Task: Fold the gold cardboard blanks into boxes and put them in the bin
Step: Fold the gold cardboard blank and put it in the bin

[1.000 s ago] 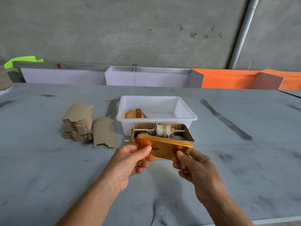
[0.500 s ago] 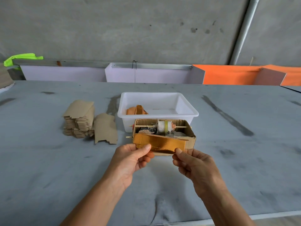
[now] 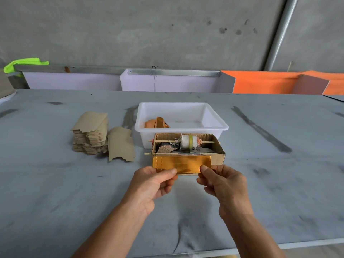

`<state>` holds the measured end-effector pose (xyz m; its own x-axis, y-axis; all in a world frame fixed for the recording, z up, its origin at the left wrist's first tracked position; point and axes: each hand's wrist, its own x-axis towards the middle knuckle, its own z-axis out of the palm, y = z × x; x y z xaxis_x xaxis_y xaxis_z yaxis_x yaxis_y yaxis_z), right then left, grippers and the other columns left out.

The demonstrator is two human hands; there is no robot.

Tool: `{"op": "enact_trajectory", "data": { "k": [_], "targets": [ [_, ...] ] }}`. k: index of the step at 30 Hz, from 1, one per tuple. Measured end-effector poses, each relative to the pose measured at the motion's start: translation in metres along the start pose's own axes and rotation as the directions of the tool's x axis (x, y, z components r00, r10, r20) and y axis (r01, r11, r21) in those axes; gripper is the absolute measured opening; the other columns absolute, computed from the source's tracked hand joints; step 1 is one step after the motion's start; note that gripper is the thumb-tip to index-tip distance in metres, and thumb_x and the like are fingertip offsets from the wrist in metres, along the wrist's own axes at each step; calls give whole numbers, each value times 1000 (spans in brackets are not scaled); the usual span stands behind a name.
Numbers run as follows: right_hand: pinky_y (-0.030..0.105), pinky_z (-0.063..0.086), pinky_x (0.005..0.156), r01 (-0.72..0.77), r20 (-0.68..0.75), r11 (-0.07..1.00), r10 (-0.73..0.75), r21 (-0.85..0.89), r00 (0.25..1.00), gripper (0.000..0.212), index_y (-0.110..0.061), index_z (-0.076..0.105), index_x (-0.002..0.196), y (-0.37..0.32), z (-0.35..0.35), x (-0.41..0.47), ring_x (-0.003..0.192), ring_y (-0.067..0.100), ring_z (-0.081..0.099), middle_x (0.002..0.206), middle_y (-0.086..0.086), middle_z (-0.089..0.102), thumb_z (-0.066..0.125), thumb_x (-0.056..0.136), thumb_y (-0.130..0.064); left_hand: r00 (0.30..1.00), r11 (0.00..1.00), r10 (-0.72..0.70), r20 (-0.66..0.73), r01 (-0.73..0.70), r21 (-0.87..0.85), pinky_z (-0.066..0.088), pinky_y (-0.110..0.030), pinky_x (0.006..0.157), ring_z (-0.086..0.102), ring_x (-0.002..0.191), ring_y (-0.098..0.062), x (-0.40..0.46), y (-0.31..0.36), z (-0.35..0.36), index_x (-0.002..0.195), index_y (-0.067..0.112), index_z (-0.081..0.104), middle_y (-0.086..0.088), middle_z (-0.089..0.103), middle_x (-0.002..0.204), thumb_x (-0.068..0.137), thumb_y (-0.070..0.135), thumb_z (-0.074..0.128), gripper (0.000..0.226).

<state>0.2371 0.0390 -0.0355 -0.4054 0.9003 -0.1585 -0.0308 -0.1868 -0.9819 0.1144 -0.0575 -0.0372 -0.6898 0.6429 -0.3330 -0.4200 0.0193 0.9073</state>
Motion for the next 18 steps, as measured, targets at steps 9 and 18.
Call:
{"op": "enact_trajectory", "data": {
  "k": [9,18],
  "targets": [
    [25,47,57,15,-90,980,3,197,996,41,-17,50,108,3,6,0,52,13,64,65,7,62,70,79,3,976,981,192,-104,-191,18,52,-21,47,61,48,-12,-3,-8,9,77,8,65,-4,68,58,72,-10,72,20],
    [27,44,66,-149,65,908,134,392,989,24,-10,61,88,22,26,-10,63,13,58,61,-2,62,75,72,0,889,897,436,-141,-441,-5,51,-16,53,64,56,-7,-11,-18,20,93,13,54,-2,69,65,70,-16,71,41]
  ]
}}
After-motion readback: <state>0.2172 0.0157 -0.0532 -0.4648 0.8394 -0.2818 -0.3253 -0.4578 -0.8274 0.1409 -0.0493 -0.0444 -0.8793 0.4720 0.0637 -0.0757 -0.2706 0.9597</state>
